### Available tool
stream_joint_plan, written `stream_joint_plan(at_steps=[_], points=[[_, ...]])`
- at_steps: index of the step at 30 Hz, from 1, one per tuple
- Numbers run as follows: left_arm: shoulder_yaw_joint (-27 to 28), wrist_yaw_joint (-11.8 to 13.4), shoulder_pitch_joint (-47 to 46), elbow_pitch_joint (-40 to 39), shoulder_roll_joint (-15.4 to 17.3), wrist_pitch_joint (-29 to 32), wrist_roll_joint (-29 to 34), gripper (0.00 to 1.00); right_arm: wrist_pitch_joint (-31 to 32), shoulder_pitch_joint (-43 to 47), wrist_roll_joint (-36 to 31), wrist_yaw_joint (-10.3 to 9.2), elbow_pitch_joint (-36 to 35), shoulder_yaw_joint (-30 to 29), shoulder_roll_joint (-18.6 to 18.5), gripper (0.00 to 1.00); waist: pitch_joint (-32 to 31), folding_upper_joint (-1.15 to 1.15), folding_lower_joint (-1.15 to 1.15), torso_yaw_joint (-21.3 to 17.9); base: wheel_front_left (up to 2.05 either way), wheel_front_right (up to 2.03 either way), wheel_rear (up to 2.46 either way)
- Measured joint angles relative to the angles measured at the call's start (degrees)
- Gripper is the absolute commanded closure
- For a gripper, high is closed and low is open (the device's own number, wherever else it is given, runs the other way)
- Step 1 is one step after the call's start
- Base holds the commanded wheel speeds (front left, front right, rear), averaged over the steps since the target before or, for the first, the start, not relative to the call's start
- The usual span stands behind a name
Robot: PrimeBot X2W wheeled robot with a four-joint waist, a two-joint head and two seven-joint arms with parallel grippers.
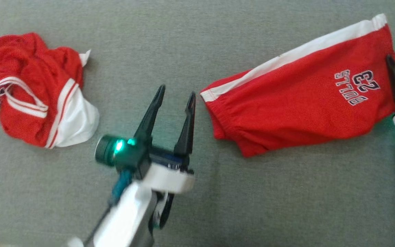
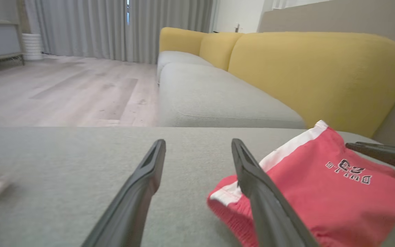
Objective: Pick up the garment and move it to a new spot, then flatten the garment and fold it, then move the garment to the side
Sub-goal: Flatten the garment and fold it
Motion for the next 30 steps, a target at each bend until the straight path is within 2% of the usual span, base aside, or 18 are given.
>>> stream_joint_plan(at_steps=[4,8,14,15,16,17,18,24,30], points=[[1.5,3.6,6.6,-6.0,0.0,-0.1,6.6,0.0,1.7,0.0,2.8,0.0,1.2,-0.4,-0.8,0.0,-0.3,0.0,0.0,1.7,0.0,0.0,0.0],[2.4,6.2,10.2,-10.8,0.0,-0.2,9.1,0.0,5.0,0.0,5.5,0.0,4.2,-0.5,-1.1,0.0,-0.5,0.0,0.0,4.0,0.0,0.0,0.0],[2.3,7.8,13.2,-13.0,0.0,-0.2,10.0,0.0,11.3,-0.3,9.9,-0.01,6.0,-0.3,-1.1,0.0,-1.2,0.0,0.0,5.9,0.0,0.0,0.0],[2.4,7.8,13.5,-13.1,0.0,-0.3,10.0,0.0,11.9,-0.3,10.4,-0.01,5.8,-0.1,-1.1,0.1,-1.3,0.0,0.0,5.8,0.0,0.0,0.0],[2.5,7.9,13.7,-13.1,0.0,-0.2,10.0,0.0,12.1,-0.3,11.0,-0.01,5.5,0.1,-1.0,0.75,-1.5,0.0,0.0,5.6,0.0,0.0,0.0],[2.6,7.9,13.7,-13.1,0.0,-0.2,10.2,0.0,12.0,-0.3,11.5,-0.01,5.3,0.3,-0.9,0.92,-1.6,0.0,0.01,5.2,0.0,0.0,0.0],[2.7,7.9,13.6,-13.1,0.0,-0.3,10.4,0.0,11.8,-0.3,11.6,-0.01,5.3,0.6,-0.9,1.0,-1.7,0.0,0.01,4.8,0.0,0.0,0.0],[3.6,7.2,13.6,-12.9,0.0,-0.3,11.4,0.0,9.1,-0.3,11.1,0.0,7.4,1.9,0.6,1.0,-3.0,0.0,0.01,-0.4,0.0,0.0,0.0],[4.7,5.8,13.6,-12.2,0.0,-0.3,12.4,0.0,7.4,-0.3,10.8,0.0,9.3,1.8,-0.4,1.0,-3.9,0.0,0.01,-6.7,0.0,0.0,0.0]])
